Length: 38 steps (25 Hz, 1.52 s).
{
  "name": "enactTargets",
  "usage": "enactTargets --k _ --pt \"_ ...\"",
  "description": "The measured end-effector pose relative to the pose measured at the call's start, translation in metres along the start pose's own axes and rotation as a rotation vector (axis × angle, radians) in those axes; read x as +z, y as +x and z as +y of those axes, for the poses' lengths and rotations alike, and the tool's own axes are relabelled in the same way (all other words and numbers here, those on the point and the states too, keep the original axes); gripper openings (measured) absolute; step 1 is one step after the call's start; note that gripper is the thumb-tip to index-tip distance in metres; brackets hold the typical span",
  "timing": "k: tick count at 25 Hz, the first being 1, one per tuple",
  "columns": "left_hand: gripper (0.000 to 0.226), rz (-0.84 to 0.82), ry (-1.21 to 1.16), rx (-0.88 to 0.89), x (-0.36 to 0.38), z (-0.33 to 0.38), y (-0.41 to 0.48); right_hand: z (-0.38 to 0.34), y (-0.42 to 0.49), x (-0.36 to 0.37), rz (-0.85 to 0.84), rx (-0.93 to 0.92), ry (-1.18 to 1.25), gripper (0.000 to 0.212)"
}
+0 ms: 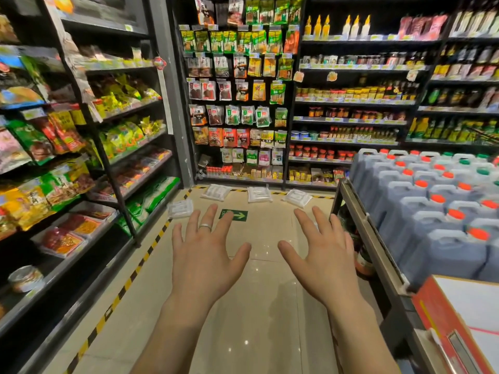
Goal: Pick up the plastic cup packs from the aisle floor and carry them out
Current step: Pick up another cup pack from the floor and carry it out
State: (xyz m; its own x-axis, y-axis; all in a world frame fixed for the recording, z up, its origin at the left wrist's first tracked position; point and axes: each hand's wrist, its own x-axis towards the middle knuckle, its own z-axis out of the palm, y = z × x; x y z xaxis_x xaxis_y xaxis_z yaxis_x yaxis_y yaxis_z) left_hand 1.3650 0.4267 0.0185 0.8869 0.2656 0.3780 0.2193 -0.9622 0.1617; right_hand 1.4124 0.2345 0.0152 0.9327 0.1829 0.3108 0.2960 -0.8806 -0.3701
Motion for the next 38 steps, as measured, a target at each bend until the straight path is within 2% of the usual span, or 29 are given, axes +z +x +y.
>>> enactTargets --k 6,17,24,29,38 --pt "0.076 0.004 -0.037 -0.004 0.054 -0.014 0.096 0.005 0.099 0.045 -0.016 0.018 -0.013 0.069" --pt "0.072 -0.095 -0.036 0.015 0.148 -0.087 0.362 -0.037 0.346 0.147 -0.019 0.070 -0.058 0.069" --pt "0.072 -0.106 -0.039 0.025 0.203 -0.122 0.456 -0.042 0.448 0.203 -0.048 0.068 -0.054 0.069" --pt "0.075 -0.123 -0.016 -0.048 0.246 -0.139 0.528 -0.041 0.535 0.257 -0.085 0.016 -0.010 0.076" --pt "0.082 -0.057 0.076 -0.263 0.319 -0.168 0.700 -0.045 0.760 0.348 -0.206 -0.189 0.098 0.068"
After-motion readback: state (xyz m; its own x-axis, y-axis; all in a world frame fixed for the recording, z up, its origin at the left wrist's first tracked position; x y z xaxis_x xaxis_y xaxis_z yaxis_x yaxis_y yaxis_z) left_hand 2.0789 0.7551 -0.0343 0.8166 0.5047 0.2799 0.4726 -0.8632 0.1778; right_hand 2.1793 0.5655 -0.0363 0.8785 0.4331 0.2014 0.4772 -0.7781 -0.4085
